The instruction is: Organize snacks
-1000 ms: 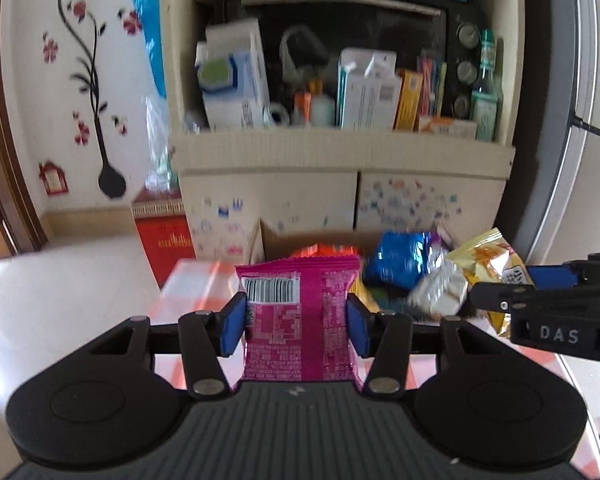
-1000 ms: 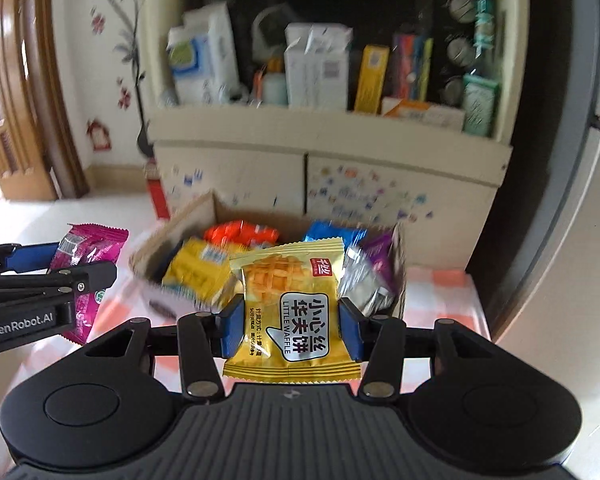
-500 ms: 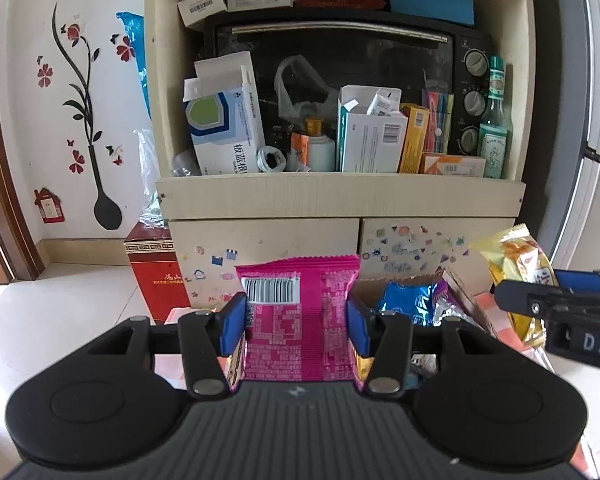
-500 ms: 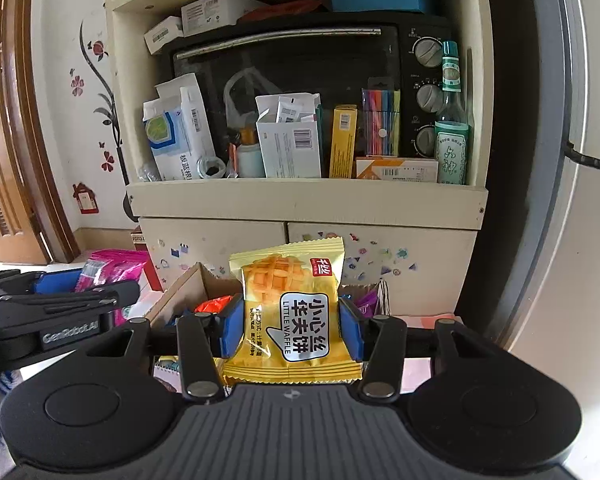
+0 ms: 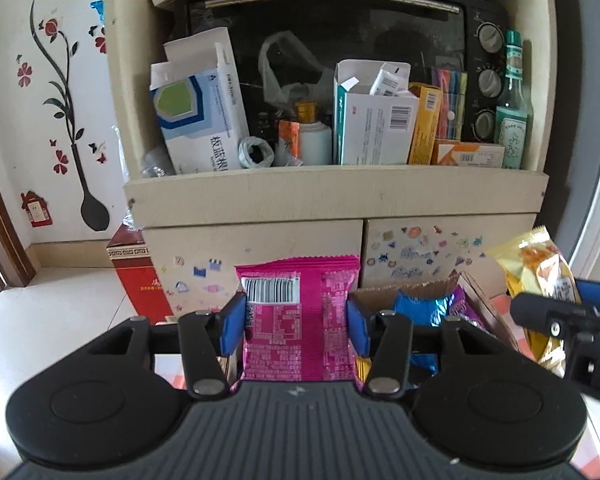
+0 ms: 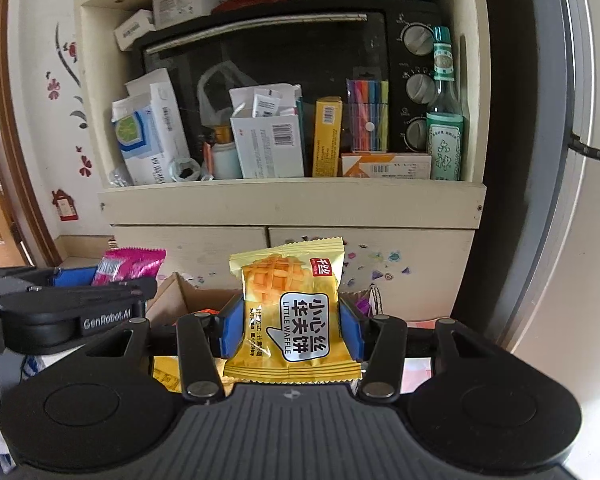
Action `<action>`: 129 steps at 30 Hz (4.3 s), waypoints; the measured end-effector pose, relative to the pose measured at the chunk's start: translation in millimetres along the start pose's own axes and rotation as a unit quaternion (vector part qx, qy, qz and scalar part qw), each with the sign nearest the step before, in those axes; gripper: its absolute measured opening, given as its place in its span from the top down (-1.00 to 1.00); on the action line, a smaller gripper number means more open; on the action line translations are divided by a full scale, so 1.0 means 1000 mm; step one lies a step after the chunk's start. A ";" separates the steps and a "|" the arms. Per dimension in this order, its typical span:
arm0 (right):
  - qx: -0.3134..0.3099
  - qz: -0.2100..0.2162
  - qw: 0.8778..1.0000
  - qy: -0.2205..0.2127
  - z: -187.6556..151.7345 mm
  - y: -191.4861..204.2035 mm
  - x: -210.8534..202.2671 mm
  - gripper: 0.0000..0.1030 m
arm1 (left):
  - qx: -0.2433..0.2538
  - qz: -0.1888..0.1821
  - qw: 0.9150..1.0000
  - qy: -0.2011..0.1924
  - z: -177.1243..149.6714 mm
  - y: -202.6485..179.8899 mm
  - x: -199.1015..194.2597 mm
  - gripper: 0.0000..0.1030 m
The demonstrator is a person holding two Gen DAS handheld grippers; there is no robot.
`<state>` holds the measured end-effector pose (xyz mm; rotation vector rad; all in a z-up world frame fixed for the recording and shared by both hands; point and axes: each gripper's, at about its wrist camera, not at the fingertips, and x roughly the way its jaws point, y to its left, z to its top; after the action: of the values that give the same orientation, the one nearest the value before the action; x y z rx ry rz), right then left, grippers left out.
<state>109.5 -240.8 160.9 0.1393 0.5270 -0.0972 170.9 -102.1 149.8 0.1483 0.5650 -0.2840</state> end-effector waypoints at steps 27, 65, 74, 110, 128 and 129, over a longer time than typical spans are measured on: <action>0.101 -0.016 0.994 0.038 0.002 -0.023 0.039 -0.85 | 0.029 0.051 0.998 0.038 0.002 -0.006 0.025 -0.83; 0.007 -0.101 0.986 0.136 -0.012 -0.005 0.022 -1.00 | -0.039 0.060 0.989 0.126 -0.023 0.018 -0.018 -0.99; 0.004 -0.109 0.981 0.160 -0.016 -0.005 0.034 -1.00 | -0.047 0.067 0.986 0.147 -0.025 0.013 -0.007 -0.99; -0.001 -0.128 0.974 0.189 -0.019 -0.005 0.067 -1.00 | -0.031 0.094 0.977 0.191 -0.025 0.002 0.029 -0.99; 0.009 -0.130 0.971 0.202 -0.021 0.000 0.079 -1.00 | -0.033 0.091 0.975 0.199 -0.026 -0.001 0.037 -0.99; 0.007 -0.130 0.971 0.203 -0.021 0.000 0.080 -1.00 | -0.033 0.091 0.975 0.199 -0.027 -0.001 0.037 -0.99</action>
<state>167.7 -241.7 102.7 0.1039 0.9531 -0.3328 187.2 -106.0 107.1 0.1930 0.9520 -0.0548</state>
